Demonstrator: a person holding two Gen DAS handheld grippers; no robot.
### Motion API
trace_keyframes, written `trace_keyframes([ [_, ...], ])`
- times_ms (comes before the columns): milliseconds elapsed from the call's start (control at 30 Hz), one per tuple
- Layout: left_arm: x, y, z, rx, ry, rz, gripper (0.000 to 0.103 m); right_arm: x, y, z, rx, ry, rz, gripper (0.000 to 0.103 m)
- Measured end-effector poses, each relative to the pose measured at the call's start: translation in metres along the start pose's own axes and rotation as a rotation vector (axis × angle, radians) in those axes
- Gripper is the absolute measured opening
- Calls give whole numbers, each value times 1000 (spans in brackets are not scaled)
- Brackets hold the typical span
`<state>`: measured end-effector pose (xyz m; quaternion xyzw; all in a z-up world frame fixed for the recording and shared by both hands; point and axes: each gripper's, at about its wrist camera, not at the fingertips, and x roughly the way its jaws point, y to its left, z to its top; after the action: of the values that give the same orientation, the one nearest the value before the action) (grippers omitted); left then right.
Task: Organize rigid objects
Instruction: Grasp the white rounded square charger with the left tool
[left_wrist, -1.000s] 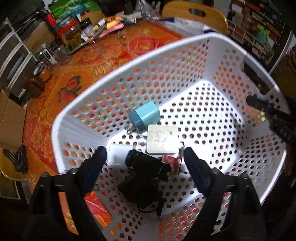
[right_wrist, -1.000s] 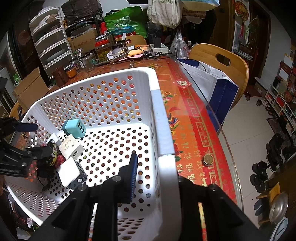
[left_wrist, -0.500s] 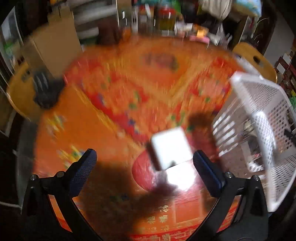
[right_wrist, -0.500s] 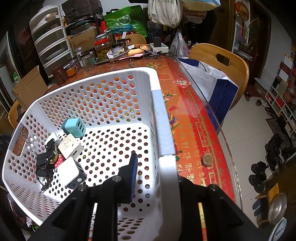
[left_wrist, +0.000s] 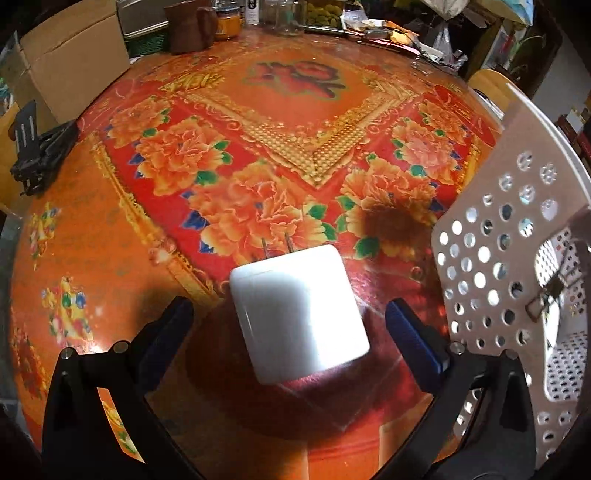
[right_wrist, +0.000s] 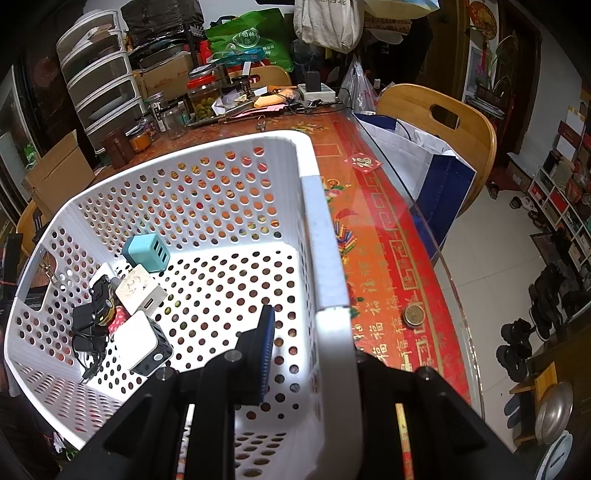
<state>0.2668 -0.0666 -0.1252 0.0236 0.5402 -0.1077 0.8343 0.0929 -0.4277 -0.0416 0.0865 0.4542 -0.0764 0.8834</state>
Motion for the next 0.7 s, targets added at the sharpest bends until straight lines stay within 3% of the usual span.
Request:
trace_keyframes([
  [167, 4, 1, 0, -34, -16, 26, 96, 0, 0, 0, 0, -2, 2, 22],
  [200, 5, 1, 0, -36, -22, 37, 91, 0, 0, 0, 0, -2, 1, 22],
  [300, -1, -1, -2, -29, -53, 49, 58, 0, 0, 0, 1, -2, 2, 22],
  [433, -8, -10, -6, 23, -54, 43, 56, 0, 0, 0, 0, -2, 2, 22],
  [567, -30, -1, -3, 0, -106, 25, 56, 0, 1, 0, -1, -2, 1, 22],
  [700, -58, 14, 5, -13, -179, 76, 55, -1, 1, 0, -2, -4, 3, 22],
])
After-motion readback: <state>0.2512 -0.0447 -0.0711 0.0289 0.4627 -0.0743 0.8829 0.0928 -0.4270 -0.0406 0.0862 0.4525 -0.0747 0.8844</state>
